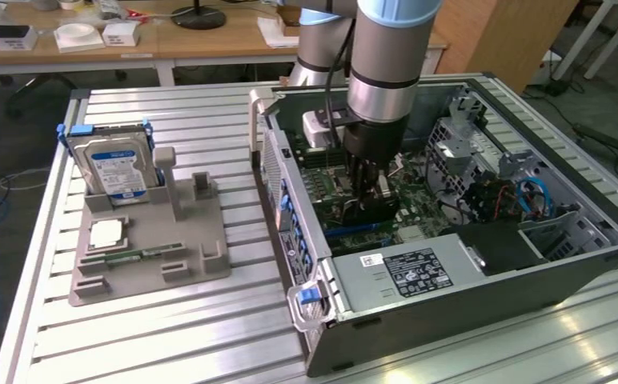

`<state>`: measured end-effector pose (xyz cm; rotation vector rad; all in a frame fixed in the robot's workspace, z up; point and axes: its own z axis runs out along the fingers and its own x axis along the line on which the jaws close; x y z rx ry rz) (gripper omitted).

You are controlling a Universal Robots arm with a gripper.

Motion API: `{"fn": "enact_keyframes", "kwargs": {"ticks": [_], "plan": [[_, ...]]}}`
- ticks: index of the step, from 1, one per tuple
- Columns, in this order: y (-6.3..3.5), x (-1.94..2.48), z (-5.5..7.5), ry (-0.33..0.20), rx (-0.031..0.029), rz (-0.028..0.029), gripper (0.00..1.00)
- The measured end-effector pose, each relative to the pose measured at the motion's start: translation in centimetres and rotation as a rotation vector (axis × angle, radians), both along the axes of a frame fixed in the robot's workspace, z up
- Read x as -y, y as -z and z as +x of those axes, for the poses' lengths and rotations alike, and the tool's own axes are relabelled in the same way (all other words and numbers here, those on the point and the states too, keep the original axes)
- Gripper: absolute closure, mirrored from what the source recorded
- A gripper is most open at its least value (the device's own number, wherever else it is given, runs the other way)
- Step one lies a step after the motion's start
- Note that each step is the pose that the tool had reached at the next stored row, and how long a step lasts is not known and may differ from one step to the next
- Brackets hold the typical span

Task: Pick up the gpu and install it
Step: 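Insert the gpu into the slot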

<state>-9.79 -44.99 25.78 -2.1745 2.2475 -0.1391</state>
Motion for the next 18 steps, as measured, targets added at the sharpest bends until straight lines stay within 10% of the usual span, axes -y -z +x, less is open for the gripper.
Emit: {"fn": "enact_keyframes", "kwargs": {"ticks": [3, 18], "plan": [[0.00, 0.00, -0.01, 0.000, 0.0096, 0.0000, 0.74], [0.40, 0.00, -0.23, 0.000, 0.0161, -0.0002, 0.74]]}}
